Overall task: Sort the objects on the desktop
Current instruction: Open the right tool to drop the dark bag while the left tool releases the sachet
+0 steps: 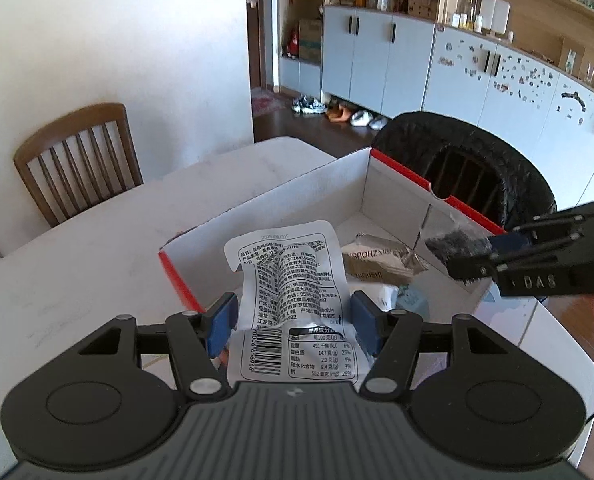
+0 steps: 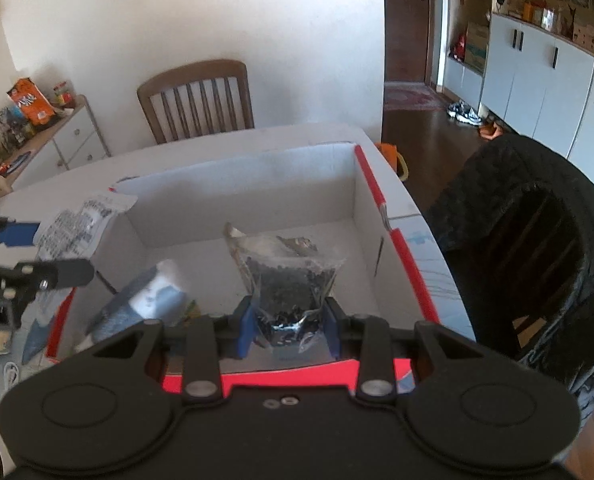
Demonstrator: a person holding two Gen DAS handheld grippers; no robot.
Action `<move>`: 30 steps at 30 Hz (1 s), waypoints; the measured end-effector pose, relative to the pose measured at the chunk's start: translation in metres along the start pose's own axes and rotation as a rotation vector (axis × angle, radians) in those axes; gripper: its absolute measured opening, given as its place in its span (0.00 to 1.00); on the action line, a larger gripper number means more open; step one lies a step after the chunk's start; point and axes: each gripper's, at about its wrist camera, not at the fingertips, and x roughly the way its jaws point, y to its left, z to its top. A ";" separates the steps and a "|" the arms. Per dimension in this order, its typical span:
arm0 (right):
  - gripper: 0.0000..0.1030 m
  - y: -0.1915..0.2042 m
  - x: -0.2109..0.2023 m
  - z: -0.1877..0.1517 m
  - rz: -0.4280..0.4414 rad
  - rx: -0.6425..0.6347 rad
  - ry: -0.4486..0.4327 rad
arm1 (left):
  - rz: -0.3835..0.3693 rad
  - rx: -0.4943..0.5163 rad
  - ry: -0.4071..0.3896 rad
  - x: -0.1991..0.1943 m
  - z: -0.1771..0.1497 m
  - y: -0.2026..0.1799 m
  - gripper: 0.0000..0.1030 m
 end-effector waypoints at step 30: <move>0.36 -0.001 0.069 0.006 0.003 -0.076 0.226 | -0.020 0.001 0.365 0.124 0.033 0.008 0.62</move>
